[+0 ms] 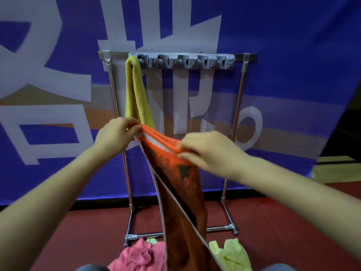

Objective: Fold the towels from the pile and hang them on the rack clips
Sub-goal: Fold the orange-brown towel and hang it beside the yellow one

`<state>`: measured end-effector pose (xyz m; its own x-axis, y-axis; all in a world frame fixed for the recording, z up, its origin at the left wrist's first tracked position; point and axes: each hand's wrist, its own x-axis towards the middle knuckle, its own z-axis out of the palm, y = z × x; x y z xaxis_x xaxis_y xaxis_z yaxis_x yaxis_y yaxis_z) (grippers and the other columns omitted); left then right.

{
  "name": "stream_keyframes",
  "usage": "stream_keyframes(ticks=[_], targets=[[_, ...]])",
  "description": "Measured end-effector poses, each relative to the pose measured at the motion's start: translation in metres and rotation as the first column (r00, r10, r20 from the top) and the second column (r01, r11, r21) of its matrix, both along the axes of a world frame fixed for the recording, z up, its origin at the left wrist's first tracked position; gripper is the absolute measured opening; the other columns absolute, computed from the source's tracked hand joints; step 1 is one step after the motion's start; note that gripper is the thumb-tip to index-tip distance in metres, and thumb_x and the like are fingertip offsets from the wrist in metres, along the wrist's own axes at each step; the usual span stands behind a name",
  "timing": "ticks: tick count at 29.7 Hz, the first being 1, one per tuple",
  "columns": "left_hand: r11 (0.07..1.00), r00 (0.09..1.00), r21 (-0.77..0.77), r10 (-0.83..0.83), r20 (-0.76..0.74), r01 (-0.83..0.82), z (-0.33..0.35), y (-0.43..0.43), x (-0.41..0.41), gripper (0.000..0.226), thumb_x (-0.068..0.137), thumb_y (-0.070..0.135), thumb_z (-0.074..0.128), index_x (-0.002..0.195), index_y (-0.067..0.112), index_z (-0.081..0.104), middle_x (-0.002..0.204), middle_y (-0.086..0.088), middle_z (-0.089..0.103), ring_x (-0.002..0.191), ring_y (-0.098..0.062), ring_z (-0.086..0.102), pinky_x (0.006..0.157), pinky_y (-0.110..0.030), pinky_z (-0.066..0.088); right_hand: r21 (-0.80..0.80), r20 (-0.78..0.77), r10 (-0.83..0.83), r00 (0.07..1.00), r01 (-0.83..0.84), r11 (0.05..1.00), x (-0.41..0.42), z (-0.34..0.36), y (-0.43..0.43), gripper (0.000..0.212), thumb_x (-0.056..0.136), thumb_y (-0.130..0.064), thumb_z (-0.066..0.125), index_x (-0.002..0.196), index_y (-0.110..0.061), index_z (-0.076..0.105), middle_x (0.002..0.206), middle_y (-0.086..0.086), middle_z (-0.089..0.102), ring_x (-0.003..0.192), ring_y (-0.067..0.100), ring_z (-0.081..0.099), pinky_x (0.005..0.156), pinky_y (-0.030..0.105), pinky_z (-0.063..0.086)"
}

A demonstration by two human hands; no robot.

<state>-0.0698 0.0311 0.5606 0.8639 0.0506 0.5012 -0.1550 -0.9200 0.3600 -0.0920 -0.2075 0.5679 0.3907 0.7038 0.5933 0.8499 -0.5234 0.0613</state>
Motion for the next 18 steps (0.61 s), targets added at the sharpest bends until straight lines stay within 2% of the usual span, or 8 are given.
stream_keyframes(ticks=[1, 3, 5, 6, 8, 13, 16, 18], targets=[[1.000, 1.000, -0.019, -0.016, 0.013, 0.016, 0.001, 0.001, -0.003, 0.024, 0.091, 0.028, 0.047, 0.100, 0.014, 0.064, 0.089, -0.010, 0.069, 0.084, -0.027, 0.065, 0.077, -0.045, 0.052, -0.008, -0.015, 0.017, 1.000, -0.017, 1.000, -0.001, -0.001, -0.003, 0.024, 0.082, -0.028, 0.051, 0.085, -0.010, 0.066, 0.081, 0.008, 0.069, 0.075, 0.024, 0.065, 0.063, 0.030, 0.048], [0.998, 0.997, -0.028, -0.051, 0.061, 0.052, -0.001, -0.002, -0.010, 0.025, 0.090, 0.033, 0.046, 0.096, 0.016, 0.064, 0.085, -0.009, 0.070, 0.083, -0.028, 0.065, 0.075, -0.044, 0.052, 0.186, -0.150, -0.070, 0.986, 0.098, 0.978, 0.011, 0.006, -0.018, 0.018, 0.082, -0.022, 0.058, 0.087, -0.007, 0.067, 0.083, 0.009, 0.070, 0.078, 0.023, 0.065, 0.071, 0.032, 0.046], [0.999, 0.991, 0.030, -0.042, 0.129, 0.038, -0.002, -0.010, -0.012, 0.025, 0.090, 0.034, 0.046, 0.095, 0.016, 0.063, 0.089, -0.012, 0.069, 0.089, -0.033, 0.063, 0.071, -0.040, 0.048, 0.333, -0.230, -0.095, 0.968, 0.171, 0.927, 0.025, 0.013, -0.033, 0.015, 0.079, -0.020, 0.062, 0.086, -0.008, 0.069, 0.081, 0.003, 0.069, 0.076, 0.009, 0.060, 0.072, 0.029, 0.045], [0.998, 0.987, 0.065, -0.023, 0.156, 0.013, -0.003, -0.014, -0.010, 0.024, 0.091, 0.032, 0.045, 0.095, 0.016, 0.062, 0.091, -0.013, 0.069, 0.092, -0.035, 0.061, 0.069, -0.039, 0.044, 0.352, -0.228, -0.102, 0.968, 0.180, 0.919, 0.028, 0.012, -0.037, 0.015, 0.078, -0.020, 0.061, 0.085, -0.010, 0.069, 0.078, -0.001, 0.066, 0.074, 0.003, 0.057, 0.070, 0.025, 0.044], [0.995, 0.984, 0.103, -0.003, 0.177, -0.015, 0.001, -0.019, -0.006, 0.023, 0.092, 0.031, 0.044, 0.092, 0.015, 0.061, 0.091, -0.012, 0.068, 0.091, -0.036, 0.059, 0.065, -0.036, 0.038, 0.359, -0.249, -0.112, 0.962, 0.199, 0.912, 0.030, 0.012, -0.037, 0.012, 0.079, -0.019, 0.063, 0.084, -0.010, 0.069, 0.076, -0.004, 0.064, 0.073, 0.003, 0.055, 0.066, 0.019, 0.040], [0.991, 0.996, 0.137, -0.013, 0.090, 0.000, -0.003, -0.022, -0.011, 0.027, 0.092, 0.035, 0.042, 0.101, 0.019, 0.061, 0.098, -0.010, 0.068, 0.096, -0.032, 0.059, 0.069, -0.037, 0.043, 0.323, -0.362, -0.151, 0.920, 0.276, 0.905, 0.036, 0.002, -0.047, 0.009, 0.079, -0.014, 0.065, 0.086, -0.009, 0.070, 0.073, -0.005, 0.062, 0.061, -0.003, 0.053, 0.070, 0.023, 0.039], [0.988, 0.999, 0.154, -0.008, 0.034, 0.003, -0.004, -0.023, -0.017, 0.027, 0.092, 0.034, 0.042, 0.106, 0.019, 0.060, 0.107, -0.010, 0.065, 0.101, -0.032, 0.058, 0.074, -0.040, 0.045, 0.310, -0.420, -0.137, 0.897, 0.284, 0.908, 0.034, -0.009, -0.045, 0.010, 0.080, -0.014, 0.065, 0.086, -0.009, 0.070, 0.075, -0.003, 0.063, 0.070, 0.007, 0.056, 0.070, 0.022, 0.042], [0.988, 1.000, 0.153, -0.013, 0.011, 0.011, -0.001, -0.022, -0.020, 0.027, 0.092, 0.032, 0.042, 0.106, 0.018, 0.060, 0.108, -0.008, 0.063, 0.101, -0.030, 0.057, 0.076, -0.040, 0.045, 0.335, -0.446, -0.112, 0.888, 0.281, 0.899, 0.035, -0.011, -0.044, 0.008, 0.080, -0.013, 0.064, 0.085, -0.010, 0.070, 0.074, -0.003, 0.064, 0.070, 0.009, 0.057, 0.069, 0.020, 0.043]])
